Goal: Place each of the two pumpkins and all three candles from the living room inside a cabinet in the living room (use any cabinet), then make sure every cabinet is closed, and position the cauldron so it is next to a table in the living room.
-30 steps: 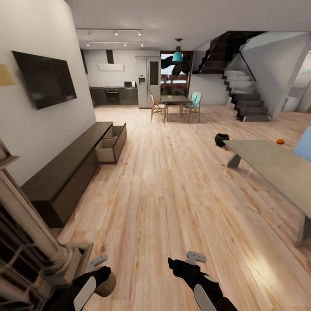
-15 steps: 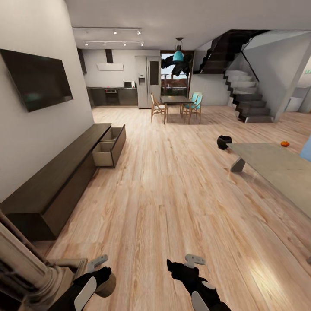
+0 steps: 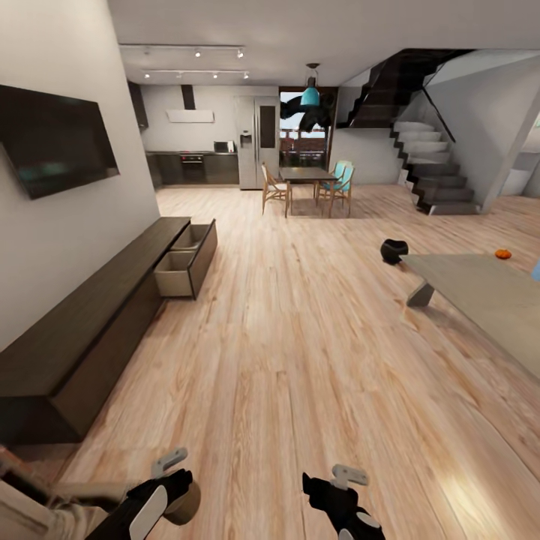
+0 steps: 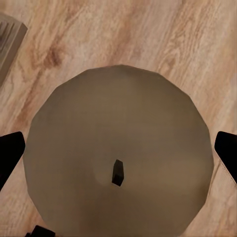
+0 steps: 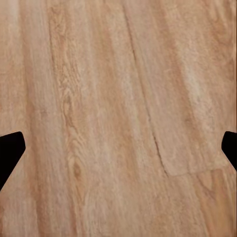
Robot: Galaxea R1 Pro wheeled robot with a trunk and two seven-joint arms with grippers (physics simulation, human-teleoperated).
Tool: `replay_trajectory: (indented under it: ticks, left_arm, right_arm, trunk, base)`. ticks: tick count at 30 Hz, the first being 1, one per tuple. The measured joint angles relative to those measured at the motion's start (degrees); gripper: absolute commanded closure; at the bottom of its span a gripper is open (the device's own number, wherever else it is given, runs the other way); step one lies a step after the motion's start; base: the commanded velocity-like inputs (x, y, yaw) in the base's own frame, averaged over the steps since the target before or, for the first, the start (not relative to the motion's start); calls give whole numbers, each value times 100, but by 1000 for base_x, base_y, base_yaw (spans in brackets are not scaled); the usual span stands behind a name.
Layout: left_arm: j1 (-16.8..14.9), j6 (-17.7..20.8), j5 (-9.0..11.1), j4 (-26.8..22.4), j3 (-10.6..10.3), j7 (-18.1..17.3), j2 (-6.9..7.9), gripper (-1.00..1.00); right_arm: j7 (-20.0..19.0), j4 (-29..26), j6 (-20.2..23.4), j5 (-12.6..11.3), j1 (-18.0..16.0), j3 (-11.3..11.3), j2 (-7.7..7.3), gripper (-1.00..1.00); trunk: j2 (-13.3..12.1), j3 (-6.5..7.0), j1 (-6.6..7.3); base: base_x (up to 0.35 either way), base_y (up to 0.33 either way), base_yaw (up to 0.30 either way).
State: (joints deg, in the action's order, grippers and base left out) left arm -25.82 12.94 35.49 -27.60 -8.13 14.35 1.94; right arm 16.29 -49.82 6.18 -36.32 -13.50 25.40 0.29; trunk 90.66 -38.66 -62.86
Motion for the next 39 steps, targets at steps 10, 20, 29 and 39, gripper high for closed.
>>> replay_trajectory:
  ticks: [10, 20, 29, 39]
  left_arm:
    - [0, -53, -32, 101, 0, 5, 0, 100]
    - [-1, -424, 13, 148, -9, 18, 0, 100]
    - [1, -435, 22, 209, -8, 19, 1, 100]
    - [-2, -594, 0, 402, -9, 18, -7, 100]
  right_arm:
    - [83, 759, -404, -18, 0, -42, 9, -100]
    - [774, 780, -514, 5, 0, -7, 10, -100]
    - [766, 768, -675, 36, 1, -9, 10, -100]
    - [765, 766, -679, 30, 1, -9, 16, -100]
  trunk:
    - [0, 0, 0]
    - [0, 0, 0]
    - [0, 0, 0]
    - [0, 0, 0]
  base:
    - [331, 0, 0]
    - [331, -50, 0]
    - [331, -74, 0]
    - [331, -77, 0]
